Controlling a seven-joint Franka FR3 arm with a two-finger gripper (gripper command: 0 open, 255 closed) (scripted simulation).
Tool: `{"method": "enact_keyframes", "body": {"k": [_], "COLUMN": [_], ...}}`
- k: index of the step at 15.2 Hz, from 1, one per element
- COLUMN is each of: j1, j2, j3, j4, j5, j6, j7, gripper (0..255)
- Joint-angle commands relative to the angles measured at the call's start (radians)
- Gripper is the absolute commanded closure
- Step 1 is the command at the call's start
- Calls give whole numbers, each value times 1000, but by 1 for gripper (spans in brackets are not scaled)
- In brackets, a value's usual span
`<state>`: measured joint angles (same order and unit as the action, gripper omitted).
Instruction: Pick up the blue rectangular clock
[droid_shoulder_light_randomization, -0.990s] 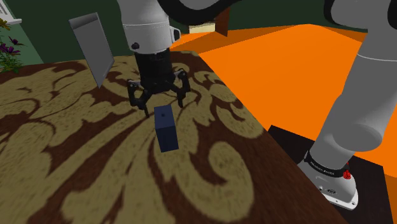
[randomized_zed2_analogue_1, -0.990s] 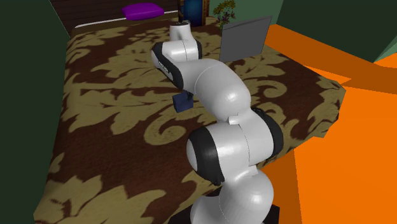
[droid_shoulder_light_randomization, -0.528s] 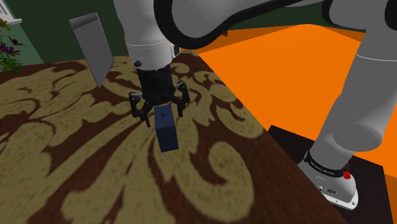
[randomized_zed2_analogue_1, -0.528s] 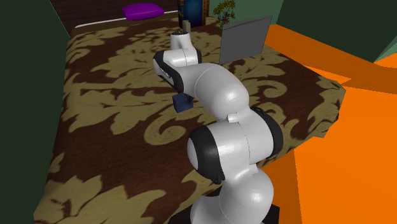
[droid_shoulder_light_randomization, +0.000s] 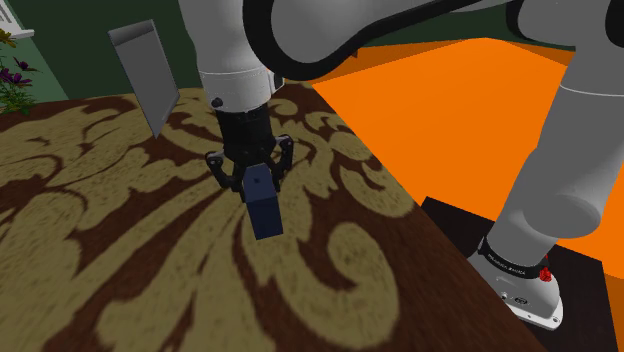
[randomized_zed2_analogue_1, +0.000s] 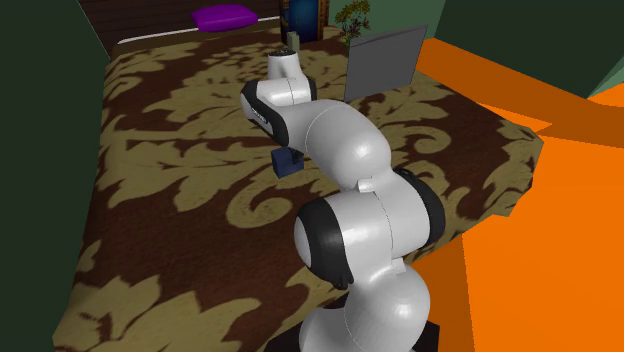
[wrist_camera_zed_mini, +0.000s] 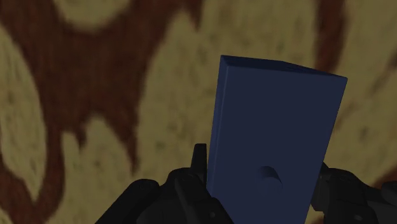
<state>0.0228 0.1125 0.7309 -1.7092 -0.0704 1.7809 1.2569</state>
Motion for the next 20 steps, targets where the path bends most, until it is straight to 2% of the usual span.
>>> {"method": "enact_keyframes", "body": {"k": [1, 3, 18, 20], "j1": [0, 1, 21, 21], "j2": [2, 3, 34, 34], "j3": [0, 0, 8, 8], "j4": [-1, -1, 232, 235], "j5": [0, -1, -20, -20], "j6": [2, 3, -208, -210], "j7": [0, 1, 12, 13], "gripper": [255, 255, 255, 255]}}
